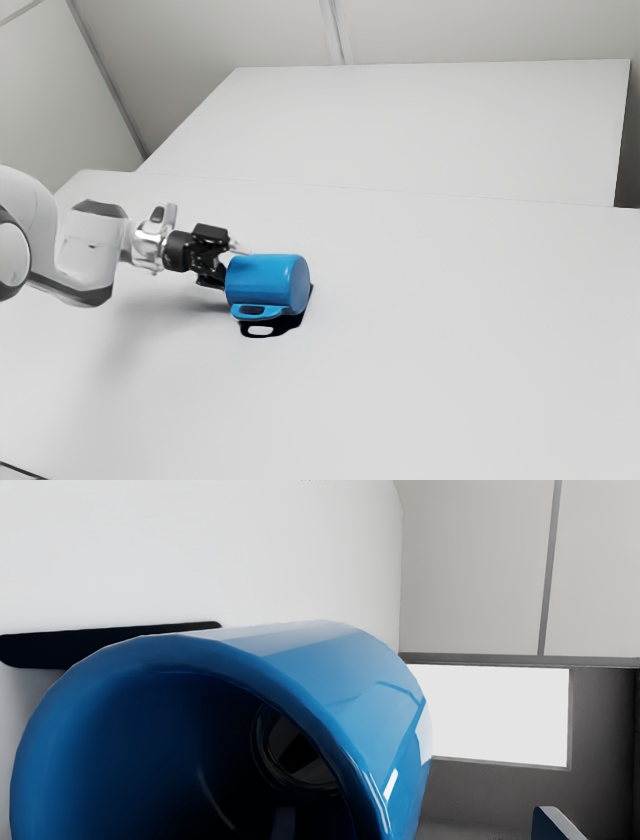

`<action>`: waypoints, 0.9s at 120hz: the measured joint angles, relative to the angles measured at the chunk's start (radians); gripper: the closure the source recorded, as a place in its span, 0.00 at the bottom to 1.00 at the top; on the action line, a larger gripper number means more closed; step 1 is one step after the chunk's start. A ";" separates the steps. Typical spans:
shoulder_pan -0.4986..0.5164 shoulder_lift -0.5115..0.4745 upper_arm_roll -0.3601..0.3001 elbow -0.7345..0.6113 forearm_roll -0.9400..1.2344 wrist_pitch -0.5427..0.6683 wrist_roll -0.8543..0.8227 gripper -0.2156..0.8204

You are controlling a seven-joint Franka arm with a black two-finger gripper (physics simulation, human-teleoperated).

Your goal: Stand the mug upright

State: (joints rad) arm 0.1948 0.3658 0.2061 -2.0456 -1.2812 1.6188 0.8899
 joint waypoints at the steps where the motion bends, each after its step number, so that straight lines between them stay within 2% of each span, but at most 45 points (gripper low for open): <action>1: 0.000 0.000 0.000 0.000 -0.001 0.000 0.003 0.38; 10: 0.000 0.003 -0.001 -0.002 -0.011 0.000 0.031 0.58; 18: 0.000 0.004 -0.002 -0.002 -0.016 -0.001 0.054 0.70; 39: 0.000 -0.009 -0.002 -0.002 -0.019 -0.001 0.102 0.88; 56: -0.001 -0.059 -0.002 -0.007 -0.015 -0.003 0.131 0.93; 75: -0.027 -0.166 -0.002 -0.008 0.034 0.011 0.146 0.96; 91: -0.053 -0.246 -0.003 0.011 0.201 0.063 0.117 0.97; 108: -0.077 -0.276 -0.007 0.115 0.480 0.103 0.045 0.97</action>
State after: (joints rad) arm 0.1183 0.0903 0.1990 -1.9303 -0.8016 1.7221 0.9345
